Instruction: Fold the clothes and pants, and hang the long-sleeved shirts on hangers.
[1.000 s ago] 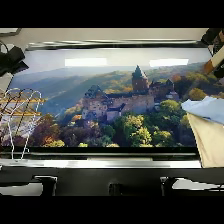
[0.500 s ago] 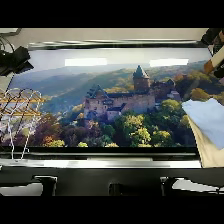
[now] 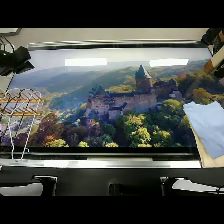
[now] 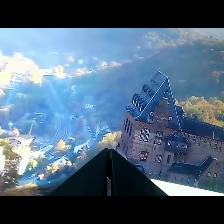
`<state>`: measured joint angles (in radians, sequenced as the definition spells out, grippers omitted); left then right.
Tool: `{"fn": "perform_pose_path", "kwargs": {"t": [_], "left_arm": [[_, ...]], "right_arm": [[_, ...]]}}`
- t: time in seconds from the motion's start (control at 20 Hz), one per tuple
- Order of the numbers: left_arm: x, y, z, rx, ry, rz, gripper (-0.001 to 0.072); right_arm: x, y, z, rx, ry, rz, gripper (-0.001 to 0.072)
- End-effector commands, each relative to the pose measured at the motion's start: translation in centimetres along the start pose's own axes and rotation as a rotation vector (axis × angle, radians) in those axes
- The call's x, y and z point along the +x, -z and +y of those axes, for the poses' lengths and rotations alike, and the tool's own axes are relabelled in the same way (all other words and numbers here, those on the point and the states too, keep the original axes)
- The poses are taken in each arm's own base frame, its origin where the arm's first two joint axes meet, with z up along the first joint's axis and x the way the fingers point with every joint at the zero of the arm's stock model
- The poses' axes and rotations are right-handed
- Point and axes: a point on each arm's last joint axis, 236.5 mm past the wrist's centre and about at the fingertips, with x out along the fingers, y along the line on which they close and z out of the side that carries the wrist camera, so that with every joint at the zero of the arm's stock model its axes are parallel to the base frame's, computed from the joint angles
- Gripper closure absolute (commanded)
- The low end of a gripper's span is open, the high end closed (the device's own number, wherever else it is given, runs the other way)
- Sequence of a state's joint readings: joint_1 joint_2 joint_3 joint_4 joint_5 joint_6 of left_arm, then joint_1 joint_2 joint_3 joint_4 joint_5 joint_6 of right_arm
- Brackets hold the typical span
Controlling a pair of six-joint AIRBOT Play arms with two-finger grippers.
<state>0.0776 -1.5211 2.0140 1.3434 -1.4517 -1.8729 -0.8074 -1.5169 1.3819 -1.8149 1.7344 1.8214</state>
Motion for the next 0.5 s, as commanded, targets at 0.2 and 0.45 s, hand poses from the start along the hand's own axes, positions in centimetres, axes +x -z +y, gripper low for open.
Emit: {"fn": "perform_pose_path", "kwargs": {"t": [0.2,0.45], "left_arm": [[0.03,0.01,-0.01,0.000,0.000,0.000,0.0694],[0.03,0.02,-0.01,0.000,0.000,0.001,0.0694]], "right_arm": [[0.74,0.84,-1.60,0.000,0.077,0.038,0.0676],[0.71,1.36,-1.69,0.001,0.081,0.060,0.0674]]}}
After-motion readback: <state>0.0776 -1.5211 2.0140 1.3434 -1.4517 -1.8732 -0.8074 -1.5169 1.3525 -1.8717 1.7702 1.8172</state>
